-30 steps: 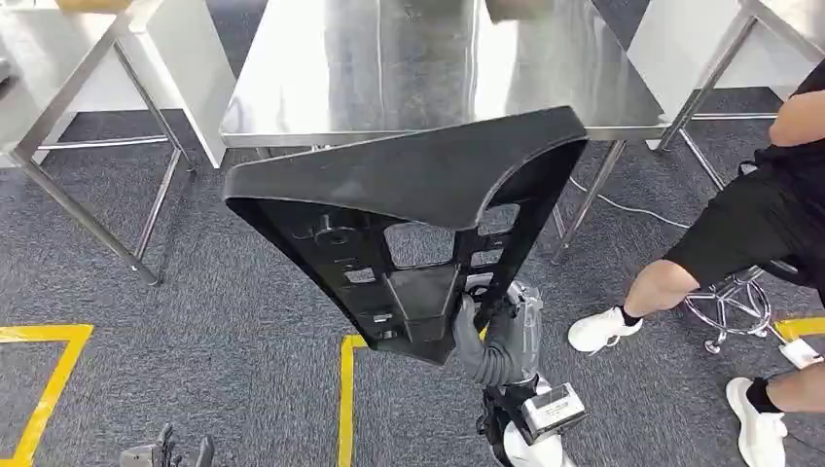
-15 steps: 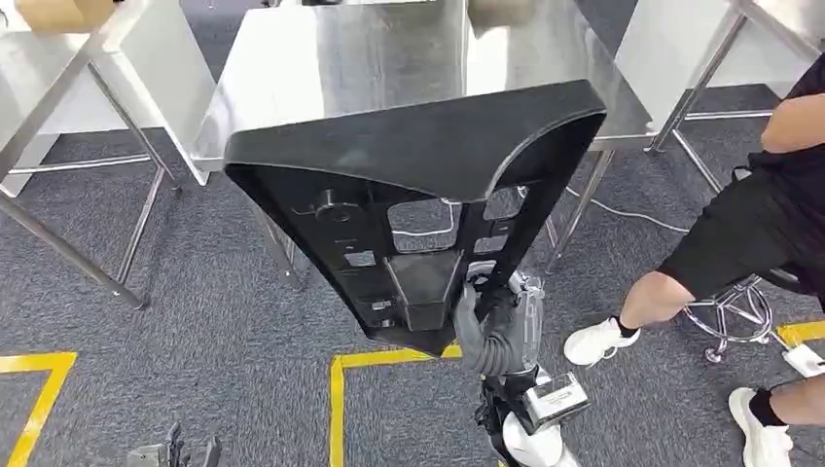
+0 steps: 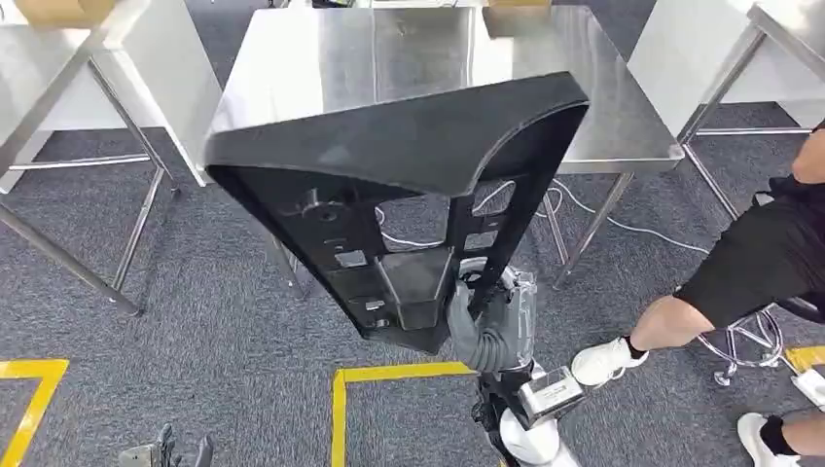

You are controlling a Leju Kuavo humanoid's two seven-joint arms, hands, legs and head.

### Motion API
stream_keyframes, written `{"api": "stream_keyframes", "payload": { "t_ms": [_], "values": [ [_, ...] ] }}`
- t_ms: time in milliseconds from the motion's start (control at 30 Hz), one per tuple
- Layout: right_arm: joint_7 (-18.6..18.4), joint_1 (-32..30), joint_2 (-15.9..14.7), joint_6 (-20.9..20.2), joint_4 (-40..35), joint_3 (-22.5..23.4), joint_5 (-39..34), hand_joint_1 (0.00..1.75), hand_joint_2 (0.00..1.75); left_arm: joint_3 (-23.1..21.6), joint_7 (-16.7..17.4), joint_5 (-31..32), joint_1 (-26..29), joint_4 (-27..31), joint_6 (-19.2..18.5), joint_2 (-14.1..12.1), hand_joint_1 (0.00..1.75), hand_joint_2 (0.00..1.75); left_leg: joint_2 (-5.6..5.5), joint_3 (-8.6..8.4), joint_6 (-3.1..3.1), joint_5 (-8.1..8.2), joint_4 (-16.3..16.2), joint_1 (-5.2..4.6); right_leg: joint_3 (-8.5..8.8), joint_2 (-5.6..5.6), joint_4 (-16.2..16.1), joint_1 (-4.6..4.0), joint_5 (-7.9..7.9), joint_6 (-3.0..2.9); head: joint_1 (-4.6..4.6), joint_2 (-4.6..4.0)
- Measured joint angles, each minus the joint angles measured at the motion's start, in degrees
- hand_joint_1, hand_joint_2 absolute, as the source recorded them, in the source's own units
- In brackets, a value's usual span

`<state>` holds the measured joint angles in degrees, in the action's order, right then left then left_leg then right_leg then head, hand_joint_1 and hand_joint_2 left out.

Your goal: Take the parts from the cabinet and place them on the table.

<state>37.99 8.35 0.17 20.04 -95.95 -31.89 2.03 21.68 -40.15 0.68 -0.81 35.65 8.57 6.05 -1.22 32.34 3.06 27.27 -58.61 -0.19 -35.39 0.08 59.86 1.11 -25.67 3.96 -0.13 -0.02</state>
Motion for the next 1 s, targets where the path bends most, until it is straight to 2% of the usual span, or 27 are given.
{"api": "stream_keyframes", "payload": {
  "t_ms": [33, 67, 100, 133, 167, 200, 233, 300, 333, 367, 400, 433, 500, 533, 567, 633, 667, 700, 733, 767, 800, 833, 867, 900, 933, 967, 1000],
  "values": [
    [0.0, 0.2, 0.1, -0.2, 0.1, 0.0, 0.0, 1.75, 1.75, 0.0, 0.0, 0.0, -0.1, 0.0, 0.0, 0.0, 0.00, 1.75, -0.15, -0.63, -0.33, 0.53, -0.3, -0.19, -0.29, -0.43, -0.6, -0.26, -1.41, -1.51, 0.15, 0.00],
    [-0.2, 0.3, 0.3, -0.4, 0.2, 0.0, 0.1, 1.75, 1.75, 0.0, 0.0, 0.0, -0.1, 0.0, 0.0, 0.0, 0.00, 1.75, 0.01, -0.43, -0.80, 0.84, 0.0, -0.19, 0.68, -0.30, -0.6, -0.78, -0.58, -2.24, 0.00, 0.00],
    [-0.2, 0.3, 0.3, -0.5, 0.2, 0.1, 0.1, 1.75, 1.75, 0.0, 0.0, 0.0, -0.2, 0.0, 0.0, 0.0, 0.00, 1.75, 0.07, -0.79, -1.22, 0.42, -0.8, -0.13, 0.17, -0.09, -1.0, -0.57, -0.29, -3.17, -0.11, 0.00],
    [-0.2, 0.5, 0.5, -0.5, 0.2, 0.1, 0.1, 1.75, 1.75, 0.1, 0.0, 0.0, -0.2, 0.0, 0.0, 0.0, 0.00, 1.75, 0.12, -0.77, -1.37, 0.20, -1.2, -0.09, 0.92, -0.07, -1.0, -0.44, -0.46, -3.87, 0.29, 0.00],
    [-0.2, 0.6, 0.7, -0.5, 0.2, 0.1, 0.1, 1.75, 1.75, 0.1, 0.0, 0.0, -0.2, 0.0, 0.0, -0.1, 0.00, 1.75, 0.24, -0.80, -1.55, 0.63, -2.0, 0.05, 2.16, 0.07, -1.6, 0.21, -0.54, -4.33, 0.09, 0.00],
    [-0.2, 0.8, 0.8, -0.5, 0.2, 0.2, 0.1, 1.75, 1.75, 0.1, 0.0, 0.0, -0.2, 0.0, 0.0, 0.1, 0.00, 1.75, 0.38, 0.11, -1.78, 1.45, -3.5, 0.20, 2.80, -0.02, -1.8, 0.20, -0.67, -4.52, 0.15, 0.00],
    [-0.2, 1.0, 1.1, -0.6, 0.2, 0.2, 0.1, 1.75, 1.75, 0.1, 0.0, 0.0, -0.4, 0.0, 0.0, 0.1, 0.00, 1.75, 0.53, 1.82, -2.11, 3.34, -6.9, 0.36, 3.21, -0.07, -1.8, 0.21, -0.84, -4.87, -0.15, 0.00],
    [-0.2, 1.2, 1.4, -0.7, 0.2, 0.2, 0.2, 1.75, 1.75, 0.2, 0.0, -0.1, -0.5, 0.0, 0.0, 0.1, 0.00, 1.75, 0.68, 6.66, -2.83, 6.58, -14.9, 0.78, 3.54, -0.05, -1.8, 0.18, -1.20, -5.21, -0.11, 0.00],
    [-0.2, 1.3, 1.4, -1.0, 0.4, 0.2, 0.3, 1.75, 1.75, 0.2, 0.0, -0.3, -0.4, 0.0, 0.0, 0.1, 0.00, 1.75, 0.75, 9.20, -3.31, 7.31, -18.0, 0.98, 3.64, -0.02, -1.8, 0.17, -1.47, -5.23, -0.13, 0.00],
    [-0.4, 1.3, 1.7, -1.2, 0.6, 0.2, 0.4, 1.75, 1.75, 0.3, 0.0, -0.5, -0.4, 0.0, -0.1, 0.1, 0.00, 1.75, 0.80, 10.47, -3.45, 6.62, -18.4, 1.22, 3.81, 0.07, -1.8, 0.20, -1.64, -5.17, -0.15, 0.00],
    [-0.5, 1.5, 1.9, -1.6, 0.9, 0.0, 0.6, 1.75, 1.75, 0.5, 0.0, -0.6, -0.4, 0.0, -0.1, 0.1, 0.00, 1.75, 0.86, 10.39, -3.46, 4.55, -16.4, 1.42, 4.10, 0.15, -1.8, 0.26, -1.93, -5.01, -0.13, 0.00],
    [-0.7, 1.8, 2.1, -1.7, 1.2, -0.1, 0.7, 1.75, 1.75, 0.8, 0.0, -0.7, -0.4, 0.0, -0.1, 0.1, 0.00, 1.75, 0.99, 9.21, -3.37, 1.76, -12.6, 1.55, 4.53, 0.22, -1.8, 0.35, -2.21, -4.87, -0.17, 0.00],
    [-0.7, 2.6, 2.4, -2.1, 1.9, -0.6, 0.8, 1.75, 1.75, 1.7, 0.0, -1.0, -0.5, 0.0, -0.1, 0.1, 0.00, 1.75, 1.21, 5.64, -2.84, -4.31, -3.3, 1.51, 5.46, 0.21, -1.9, 0.40, -3.02, -4.32, -0.21, 0.00],
    [-0.7, 3.1, 2.6, -2.4, 2.6, -1.0, 0.8, 1.75, 1.75, 2.1, 0.0, -1.2, -0.5, 0.0, -0.1, 0.0, 0.00, 1.75, 1.47, 5.31, -2.59, -2.48, -1.6, 1.01, 5.88, 0.28, -1.6, -0.08, -3.39, -3.81, -0.28, 0.00],
    [-0.6, 3.6, 2.7, -2.7, 3.3, -1.3, 0.6, 1.75, 1.75, 2.7, 0.0, -1.2, -0.5, 0.1, -0.1, -0.1, 0.00, 1.75, 1.31, 5.13, -2.19, -0.33, -1.2, 0.88, 5.56, 0.37, -1.9, -0.12, -3.75, -3.39, -0.39, 0.00],
    [-0.6, 3.7, 2.8, -3.1, 4.3, -1.8, 0.4, 1.75, 1.75, 3.6, 0.0, -1.2, -0.2, 0.2, 0.0, -0.1, 0.00, 1.75, 0.96, 4.77, -1.21, -1.03, -0.3, 0.68, 6.43, 0.31, -1.0, -0.71, -2.96, -2.23, -0.15, 0.00],
    [-0.4, 3.9, 3.1, -3.3, 4.5, -2.1, 0.3, 1.75, 1.75, 4.2, 0.0, -1.1, -0.1, 0.4, 0.1, -0.1, 0.00, 1.75, 0.87, 3.67, -0.51, -1.80, -0.2, 0.72, 6.90, 0.34, -0.9, -0.82, -3.31, -1.89, -0.11, 0.00],
    [-0.4, 4.0, 3.1, -3.6, 4.9, -2.3, 0.2, 1.75, 1.75, 4.7, 0.0, -1.1, 0.0, 0.6, 0.1, -0.1, 0.00, 1.75, 1.02, 2.56, -0.10, -2.24, 0.1, 1.06, 6.39, 0.20, 0.2, -0.89, -4.56, -2.16, -0.04, 0.00],
    [-0.2, 4.3, 3.2, -3.6, 5.2, -2.6, 0.1, 1.75, 1.75, 5.1, 0.0, -1.1, -0.1, 0.8, 0.1, -0.1, 0.00, 1.75, 1.02, 2.03, 0.10, -2.17, -0.1, 0.96, 5.57, 0.20, 2.3, -0.93, -5.56, -2.12, 0.11, 0.00],
    [-0.1, 4.5, 3.2, -3.6, 5.5, -2.8, 0.1, 1.75, 1.75, 5.6, 0.0, -1.1, -0.1, 0.9, 0.1, -0.1, 0.00, 1.75, 0.97, 1.89, 0.40, -1.97, -0.1, 0.85, 3.41, 0.21, 6.0, -0.74, -6.89, -2.19, 0.44, 0.00],
    [-0.1, 4.5, 3.1, -3.7, 5.9, -2.8, 0.1, 1.75, 1.75, 5.9, 0.0, -1.1, -0.1, 1.0, 0.1, -0.1, 0.00, 1.75, 0.89, 1.83, 0.46, -1.81, -0.1, 0.70, 0.75, 0.20, 9.9, -0.65, -8.19, -2.18, 0.35, 0.00],
    [-0.1, 4.5, 3.1, -3.7, 6.2, -2.8, 0.1, 1.75, 1.75, 6.2, 0.0, -1.1, 0.0, 1.0, 0.1, -0.1, 0.00, 1.75, 0.80, 1.73, 0.49, -1.50, -0.1, 0.62, -1.86, 0.19, 13.2, -0.66, -9.60, -2.61, 0.52, 0.00],
    [-0.1, 4.4, 3.1, -3.8, 6.6, -2.9, 0.1, 1.75, 1.75, 6.6, 0.0, -1.0, 0.2, 1.0, 0.1, -0.1, 0.00, 1.75, 0.70, 1.48, 0.50, -1.19, -0.1, 0.51, -3.72, 0.20, 14.8, -0.66, -10.19, -2.61, 0.52, 0.00],
    [-0.1, 4.5, 3.1, -3.9, 6.8, -3.0, 0.1, 1.75, 1.75, 6.9, 0.0, -1.0, 0.4, 1.0, 0.1, 0.0, 0.00, 1.75, 0.58, 1.09, 0.52, -0.83, -0.1, 0.37, -4.25, 0.20, 13.8, -0.66, -9.37, -2.22, 0.59, 0.00],
    [-0.1, 4.5, 3.1, -4.1, 7.1, -3.1, 0.0, 1.75, 1.75, 7.5, 0.0, -0.7, 0.7, 1.3, 0.1, 0.1, 0.00, 1.75, 0.42, 0.55, 0.43, -0.38, -0.1, 0.27, -3.60, 0.20, 10.4, -0.67, -7.08, -1.82, 0.57, 0.00],
    [-0.1, 4.6, 3.1, -4.3, 7.3, -3.3, 0.0, 1.75, 1.75, 7.6, 0.0, -0.6, 0.8, 1.5, 0.1, 0.2, 0.00, 1.75, 0.30, 0.04, 0.34, -0.04, -0.1, 0.20, -2.46, 0.20, 6.7, -0.72, -4.66, -1.42, 0.57, 0.00],
    [-0.1, 4.6, 3.1, -4.6, 7.4, -3.4, 0.0, 1.75, 1.75, 7.8, 0.0, -0.5, 0.9, 1.6, 0.1, 0.2, 0.00, 1.75, 0.23, -0.68, 0.22, 0.50, -0.1, 0.16, -0.54, 0.19, 1.0, -0.76, -0.88, -0.96, 0.59, 0.00]
  ]
}}
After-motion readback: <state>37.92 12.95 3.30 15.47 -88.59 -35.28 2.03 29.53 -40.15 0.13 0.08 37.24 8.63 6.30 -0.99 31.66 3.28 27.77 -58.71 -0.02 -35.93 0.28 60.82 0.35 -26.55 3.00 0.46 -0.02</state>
